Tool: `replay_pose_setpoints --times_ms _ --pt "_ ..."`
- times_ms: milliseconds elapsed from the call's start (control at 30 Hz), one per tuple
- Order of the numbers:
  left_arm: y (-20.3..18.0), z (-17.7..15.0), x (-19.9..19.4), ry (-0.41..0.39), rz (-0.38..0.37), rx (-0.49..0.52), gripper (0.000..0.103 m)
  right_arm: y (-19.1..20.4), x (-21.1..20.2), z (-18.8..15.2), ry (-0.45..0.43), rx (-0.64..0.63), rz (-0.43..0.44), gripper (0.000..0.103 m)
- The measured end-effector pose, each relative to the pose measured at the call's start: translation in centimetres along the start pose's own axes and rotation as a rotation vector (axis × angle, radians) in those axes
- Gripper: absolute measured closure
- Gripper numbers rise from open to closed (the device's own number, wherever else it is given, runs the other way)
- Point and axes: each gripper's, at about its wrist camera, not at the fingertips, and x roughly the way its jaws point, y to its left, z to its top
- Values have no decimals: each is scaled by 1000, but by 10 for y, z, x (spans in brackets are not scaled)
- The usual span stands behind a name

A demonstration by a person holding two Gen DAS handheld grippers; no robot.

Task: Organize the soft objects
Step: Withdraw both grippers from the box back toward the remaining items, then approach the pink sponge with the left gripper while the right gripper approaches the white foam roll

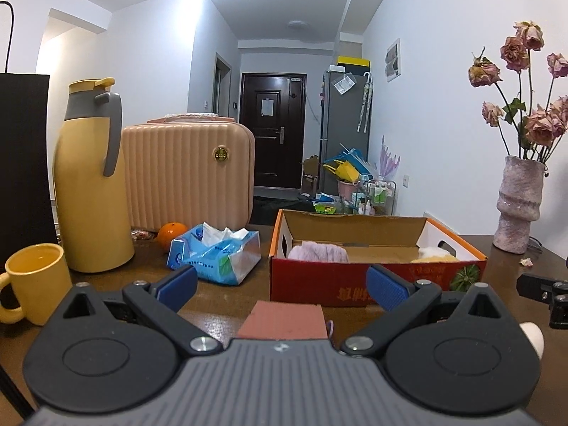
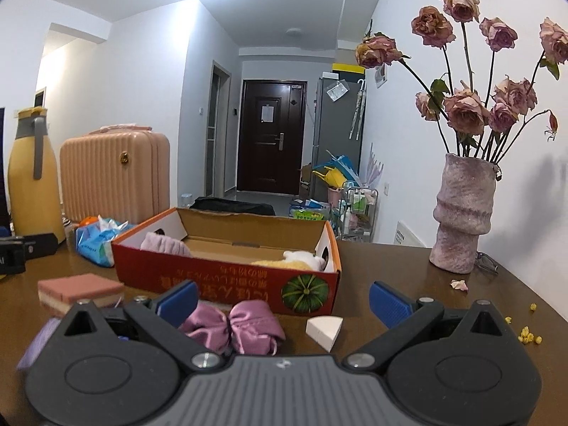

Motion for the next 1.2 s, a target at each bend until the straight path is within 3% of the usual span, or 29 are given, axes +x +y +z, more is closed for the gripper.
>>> replay_pose_setpoints --times_ms 667,1200 --pt "3 -29 -32 69 -38 16 0 10 -35 -42 52 -22 -2 0" --pt "-1 -33 -31 96 -41 31 0 12 -27 -49 109 -34 -47 0"
